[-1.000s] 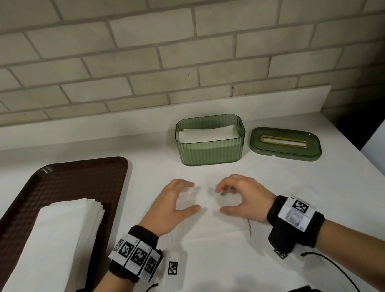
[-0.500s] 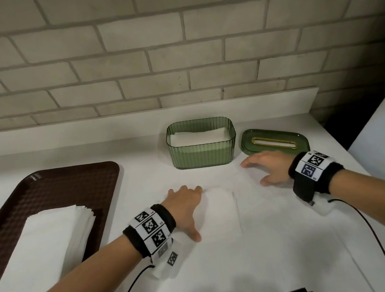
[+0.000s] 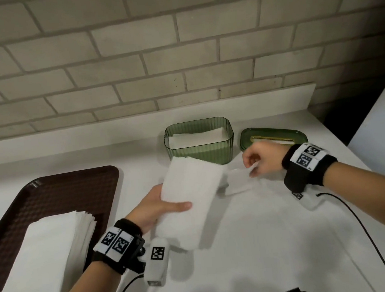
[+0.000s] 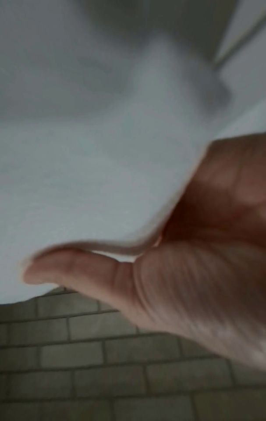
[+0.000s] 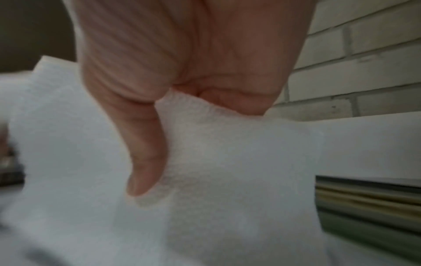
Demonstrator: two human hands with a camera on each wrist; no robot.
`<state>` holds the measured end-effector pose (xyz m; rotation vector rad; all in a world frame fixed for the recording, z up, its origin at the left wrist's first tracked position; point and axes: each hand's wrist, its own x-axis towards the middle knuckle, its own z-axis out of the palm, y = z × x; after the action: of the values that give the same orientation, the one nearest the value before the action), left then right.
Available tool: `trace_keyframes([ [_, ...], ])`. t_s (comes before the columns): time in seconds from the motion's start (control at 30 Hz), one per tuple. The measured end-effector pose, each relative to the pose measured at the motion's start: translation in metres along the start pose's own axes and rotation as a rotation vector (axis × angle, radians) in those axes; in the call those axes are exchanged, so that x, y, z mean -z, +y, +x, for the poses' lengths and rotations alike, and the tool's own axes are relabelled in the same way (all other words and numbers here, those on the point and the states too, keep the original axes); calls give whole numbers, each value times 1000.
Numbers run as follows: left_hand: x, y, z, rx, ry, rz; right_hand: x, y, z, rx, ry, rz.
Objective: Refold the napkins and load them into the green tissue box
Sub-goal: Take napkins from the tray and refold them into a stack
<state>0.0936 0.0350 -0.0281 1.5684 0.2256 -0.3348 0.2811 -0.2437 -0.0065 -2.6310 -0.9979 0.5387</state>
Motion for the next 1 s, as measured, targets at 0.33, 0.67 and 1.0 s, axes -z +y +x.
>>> trace_keyframes([
  [0.33,-21,11,5,-3,89,-693,16,-97,-39,41,343,1103],
  [0.67,-37,19,9,-128,60,-826,-35,-129,-2,-51,235,744],
  [1.0,-33,11,11,-93,159,-612,-37,-118,-4,47,324,781],
])
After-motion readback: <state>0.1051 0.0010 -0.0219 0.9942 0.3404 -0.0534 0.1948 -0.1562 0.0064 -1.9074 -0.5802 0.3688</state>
